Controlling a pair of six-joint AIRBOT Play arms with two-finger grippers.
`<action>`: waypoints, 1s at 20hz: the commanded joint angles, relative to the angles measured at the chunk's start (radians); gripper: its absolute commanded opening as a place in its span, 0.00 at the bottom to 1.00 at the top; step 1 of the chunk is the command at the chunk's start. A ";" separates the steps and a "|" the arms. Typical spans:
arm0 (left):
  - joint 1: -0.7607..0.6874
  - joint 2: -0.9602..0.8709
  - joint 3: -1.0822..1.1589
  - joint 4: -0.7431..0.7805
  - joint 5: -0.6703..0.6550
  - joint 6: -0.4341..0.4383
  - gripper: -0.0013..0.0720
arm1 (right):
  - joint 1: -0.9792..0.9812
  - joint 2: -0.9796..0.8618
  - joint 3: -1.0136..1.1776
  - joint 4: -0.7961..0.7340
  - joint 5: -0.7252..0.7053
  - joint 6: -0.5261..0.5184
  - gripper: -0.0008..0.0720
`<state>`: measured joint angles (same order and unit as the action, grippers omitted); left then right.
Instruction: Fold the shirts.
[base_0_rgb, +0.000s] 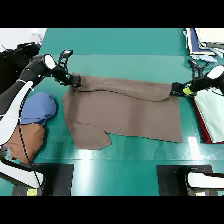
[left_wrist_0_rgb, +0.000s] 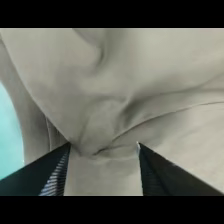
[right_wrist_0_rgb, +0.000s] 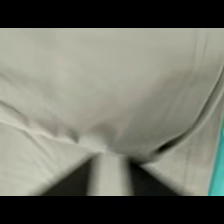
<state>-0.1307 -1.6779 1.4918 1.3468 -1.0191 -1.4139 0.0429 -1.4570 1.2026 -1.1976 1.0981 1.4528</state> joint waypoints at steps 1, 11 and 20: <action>0.001 0.008 0.000 0.044 -0.134 -0.023 0.70 | -0.008 0.061 -0.049 -0.001 0.014 0.016 0.58; 0.000 0.514 -0.538 0.127 -0.210 -0.123 0.70 | -0.107 0.400 -0.050 0.002 0.117 0.016 0.58; 0.000 0.760 -0.961 -0.120 -0.029 -0.238 0.70 | -0.072 0.403 -0.050 0.034 0.124 0.016 0.58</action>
<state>-0.1307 -0.9573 0.6235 1.3445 -1.1271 -1.6295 -0.0486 -1.0561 1.1534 -1.1778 1.2194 1.4685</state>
